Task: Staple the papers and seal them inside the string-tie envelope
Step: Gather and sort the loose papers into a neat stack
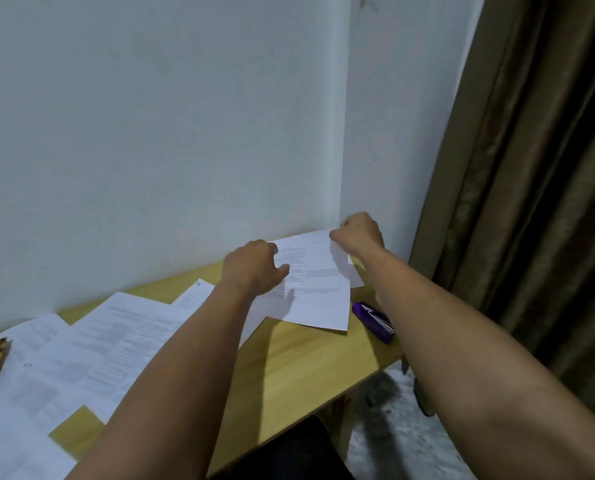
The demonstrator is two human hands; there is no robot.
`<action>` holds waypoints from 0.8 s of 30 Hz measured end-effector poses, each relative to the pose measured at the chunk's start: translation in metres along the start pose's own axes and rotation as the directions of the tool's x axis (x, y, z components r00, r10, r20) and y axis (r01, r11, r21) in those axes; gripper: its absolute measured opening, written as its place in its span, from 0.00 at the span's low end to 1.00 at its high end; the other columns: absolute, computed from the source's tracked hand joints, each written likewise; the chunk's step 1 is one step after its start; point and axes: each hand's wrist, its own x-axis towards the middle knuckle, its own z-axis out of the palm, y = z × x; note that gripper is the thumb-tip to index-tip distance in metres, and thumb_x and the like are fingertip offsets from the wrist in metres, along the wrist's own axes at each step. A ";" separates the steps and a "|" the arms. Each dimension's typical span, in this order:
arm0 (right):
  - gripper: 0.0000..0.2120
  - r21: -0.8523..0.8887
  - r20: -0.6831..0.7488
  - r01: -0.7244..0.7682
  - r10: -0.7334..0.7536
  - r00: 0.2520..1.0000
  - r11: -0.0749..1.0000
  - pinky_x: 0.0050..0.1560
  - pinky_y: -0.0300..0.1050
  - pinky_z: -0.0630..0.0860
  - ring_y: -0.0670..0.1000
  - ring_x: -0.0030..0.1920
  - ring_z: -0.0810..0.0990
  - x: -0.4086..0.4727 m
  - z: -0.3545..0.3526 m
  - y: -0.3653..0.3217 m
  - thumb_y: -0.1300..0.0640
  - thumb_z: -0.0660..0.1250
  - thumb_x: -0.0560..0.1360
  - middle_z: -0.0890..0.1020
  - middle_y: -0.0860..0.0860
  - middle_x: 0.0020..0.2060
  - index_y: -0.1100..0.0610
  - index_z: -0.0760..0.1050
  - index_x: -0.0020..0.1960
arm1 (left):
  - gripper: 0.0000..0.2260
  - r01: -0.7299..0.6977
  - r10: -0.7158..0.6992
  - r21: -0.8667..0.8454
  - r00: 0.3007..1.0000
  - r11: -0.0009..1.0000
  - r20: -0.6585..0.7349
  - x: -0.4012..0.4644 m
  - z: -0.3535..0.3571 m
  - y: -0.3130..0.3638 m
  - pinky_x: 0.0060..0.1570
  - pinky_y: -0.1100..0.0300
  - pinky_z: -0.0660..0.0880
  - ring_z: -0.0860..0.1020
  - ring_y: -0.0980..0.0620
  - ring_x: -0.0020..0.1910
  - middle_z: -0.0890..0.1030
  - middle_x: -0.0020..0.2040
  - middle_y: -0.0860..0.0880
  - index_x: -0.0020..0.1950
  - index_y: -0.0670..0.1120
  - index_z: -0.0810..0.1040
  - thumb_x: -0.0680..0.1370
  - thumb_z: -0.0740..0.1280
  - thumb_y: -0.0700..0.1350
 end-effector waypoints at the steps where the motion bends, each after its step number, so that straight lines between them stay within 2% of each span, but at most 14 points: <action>1: 0.19 0.045 -0.016 0.042 -0.041 0.999 0.998 0.32 0.42 0.58 0.52 0.31 0.62 -0.002 -0.002 -0.006 0.65 0.68 0.71 0.64 0.49 0.29 0.53 0.61 0.30 | 0.24 0.000 0.000 -0.004 1.000 1.000 -0.016 -0.001 -0.005 -0.001 0.56 0.51 0.73 0.76 0.47 0.65 0.77 0.68 0.52 0.71 0.52 0.75 0.78 0.64 0.60; 5: 0.21 0.166 -0.084 0.211 -0.199 0.976 0.963 0.34 0.44 0.64 0.50 0.29 0.65 -0.010 -0.012 -0.033 0.60 0.72 0.75 0.67 0.48 0.26 0.53 0.67 0.28 | 0.24 0.015 -0.017 -0.029 0.996 0.999 -0.091 -0.008 -0.030 -0.008 0.56 0.51 0.74 0.77 0.48 0.64 0.77 0.67 0.52 0.71 0.53 0.75 0.78 0.64 0.60; 8: 0.13 0.237 -0.131 0.334 -0.310 0.942 0.913 0.35 0.39 0.70 0.42 0.30 0.73 -0.017 -0.026 -0.059 0.57 0.73 0.78 0.76 0.43 0.27 0.53 0.79 0.35 | 0.24 0.026 -0.036 -0.062 0.984 0.998 -0.174 -0.011 -0.055 -0.014 0.58 0.50 0.74 0.77 0.47 0.65 0.77 0.68 0.52 0.72 0.52 0.74 0.78 0.64 0.60; 11: 0.11 0.280 -0.130 0.435 -0.415 0.900 0.856 0.38 0.35 0.70 0.38 0.31 0.75 -0.025 -0.044 -0.091 0.56 0.73 0.79 0.79 0.38 0.28 0.52 0.82 0.37 | 0.24 0.015 -0.049 -0.123 0.960 0.992 -0.275 -0.015 -0.086 -0.018 0.59 0.49 0.74 0.76 0.47 0.67 0.77 0.69 0.51 0.73 0.52 0.73 0.78 0.65 0.59; 13: 0.10 0.303 -0.089 0.485 -0.482 0.872 0.820 0.42 0.38 0.71 0.40 0.34 0.76 -0.033 -0.058 -0.111 0.56 0.73 0.79 0.80 0.39 0.29 0.54 0.84 0.39 | 0.25 -0.011 -0.045 -0.160 0.938 0.987 -0.343 -0.019 -0.107 -0.021 0.59 0.48 0.75 0.75 0.47 0.68 0.76 0.70 0.51 0.75 0.52 0.71 0.79 0.64 0.58; 14: 0.09 0.317 -0.054 0.505 -0.517 0.854 0.803 0.43 0.40 0.72 0.44 0.36 0.77 -0.038 -0.065 -0.122 0.56 0.73 0.79 0.81 0.42 0.32 0.58 0.86 0.42 | 0.26 -0.028 -0.042 -0.179 0.927 0.984 -0.373 -0.021 -0.118 -0.022 0.60 0.47 0.75 0.74 0.47 0.69 0.75 0.71 0.50 0.76 0.52 0.69 0.79 0.64 0.58; 16: 0.09 0.346 0.025 0.537 -0.580 0.815 0.770 0.45 0.42 0.73 0.47 0.39 0.78 -0.052 -0.076 -0.139 0.56 0.73 0.80 0.82 0.49 0.37 0.62 0.86 0.47 | 0.26 -0.066 -0.032 -0.212 0.902 0.975 -0.431 -0.028 -0.140 -0.024 0.62 0.47 0.74 0.72 0.47 0.70 0.74 0.73 0.50 0.77 0.52 0.67 0.80 0.64 0.56; 20: 0.07 0.428 0.111 0.547 -0.642 0.758 0.719 0.49 0.42 0.77 0.46 0.42 0.82 -0.079 -0.092 -0.164 0.55 0.74 0.80 0.85 0.47 0.39 0.57 0.87 0.46 | 0.24 -0.152 0.008 -0.246 0.865 0.957 -0.502 -0.049 -0.181 -0.027 0.65 0.49 0.73 0.73 0.48 0.70 0.76 0.72 0.50 0.76 0.52 0.68 0.81 0.64 0.55; 22: 0.06 0.496 0.128 0.515 -0.645 0.753 0.699 0.49 0.44 0.78 0.46 0.44 0.83 -0.091 -0.096 -0.172 0.54 0.74 0.80 0.86 0.45 0.41 0.54 0.87 0.46 | 0.20 -0.180 0.010 -0.288 0.862 0.940 -0.506 -0.061 -0.199 -0.029 0.63 0.50 0.75 0.77 0.50 0.65 0.81 0.66 0.52 0.73 0.53 0.72 0.80 0.65 0.53; 24: 0.07 0.558 0.143 0.464 -0.630 0.763 0.688 0.45 0.43 0.76 0.48 0.44 0.82 -0.103 -0.099 -0.178 0.53 0.74 0.80 0.86 0.46 0.43 0.56 0.87 0.49 | 0.16 -0.181 0.012 -0.288 0.864 0.940 -0.503 -0.073 -0.215 -0.032 0.59 0.51 0.77 0.80 0.50 0.58 0.84 0.58 0.52 0.68 0.54 0.76 0.80 0.65 0.51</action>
